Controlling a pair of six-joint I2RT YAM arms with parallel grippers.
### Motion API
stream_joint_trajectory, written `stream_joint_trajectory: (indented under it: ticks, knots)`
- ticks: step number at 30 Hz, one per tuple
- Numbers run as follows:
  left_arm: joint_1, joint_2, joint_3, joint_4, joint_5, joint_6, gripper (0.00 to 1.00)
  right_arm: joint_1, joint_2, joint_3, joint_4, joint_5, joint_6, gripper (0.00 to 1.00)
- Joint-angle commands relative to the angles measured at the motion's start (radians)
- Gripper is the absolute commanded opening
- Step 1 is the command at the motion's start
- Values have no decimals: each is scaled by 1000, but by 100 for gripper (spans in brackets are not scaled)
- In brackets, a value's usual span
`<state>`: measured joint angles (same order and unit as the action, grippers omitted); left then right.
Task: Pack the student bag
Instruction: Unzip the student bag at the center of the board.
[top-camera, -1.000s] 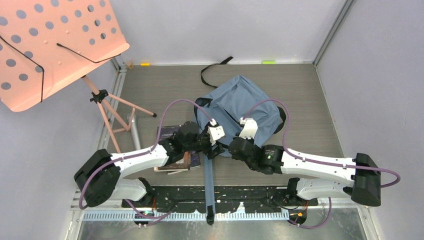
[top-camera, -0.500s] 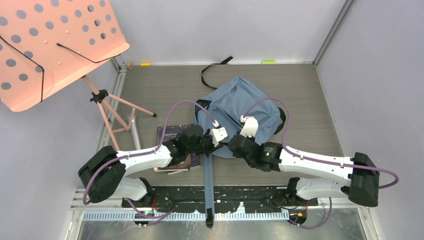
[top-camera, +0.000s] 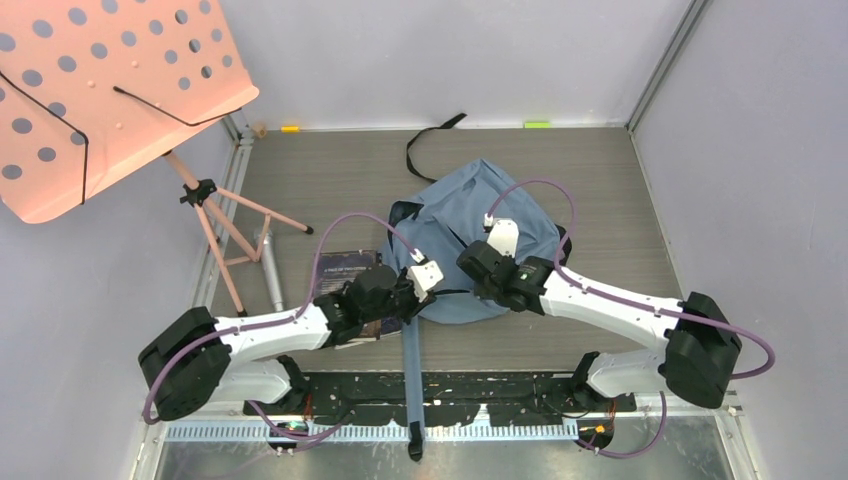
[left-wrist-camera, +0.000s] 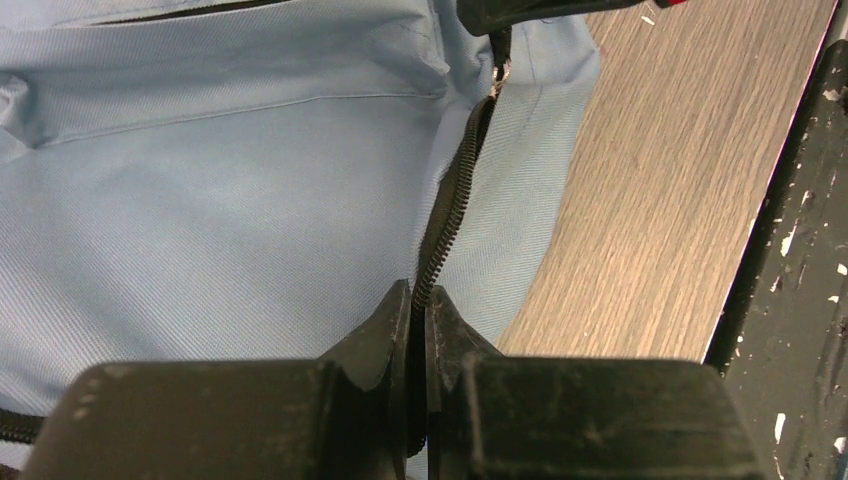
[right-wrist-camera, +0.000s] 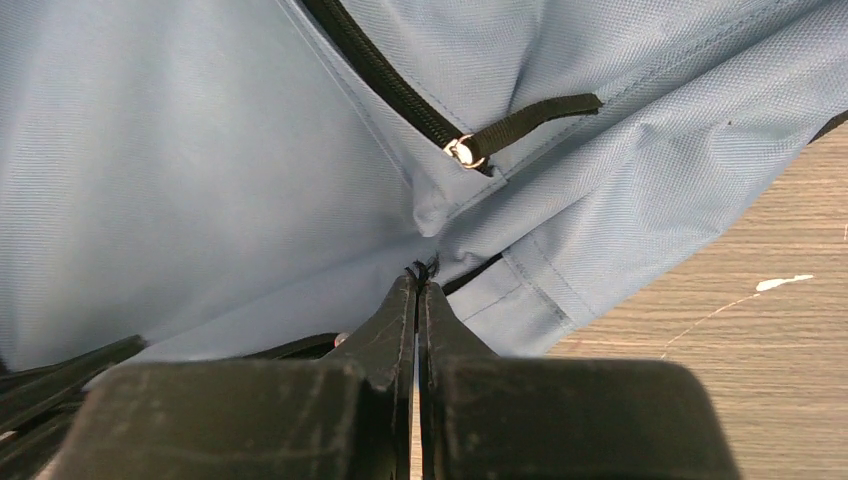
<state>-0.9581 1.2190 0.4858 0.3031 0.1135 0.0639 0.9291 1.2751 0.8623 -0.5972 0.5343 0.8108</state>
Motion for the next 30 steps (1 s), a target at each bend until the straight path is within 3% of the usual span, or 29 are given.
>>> stream_joint_trajectory:
  ticks: [1, 7, 16, 30]
  knots:
    - [-8, -45, -35, -21, -41, -81, 0, -18, 40, -4, -69, 32, -14, 0]
    - [-9, -94, -35, -31, -37, -101, 0, -28, 111, -55, -92, 67, 27, 0]
    - [-8, -191, -32, -142, -53, -92, 0, -101, 167, 1, -170, 167, 32, 0]
    - [-8, -289, -42, -243, -58, -94, 0, -238, 0, 36, -299, 291, -24, 0]
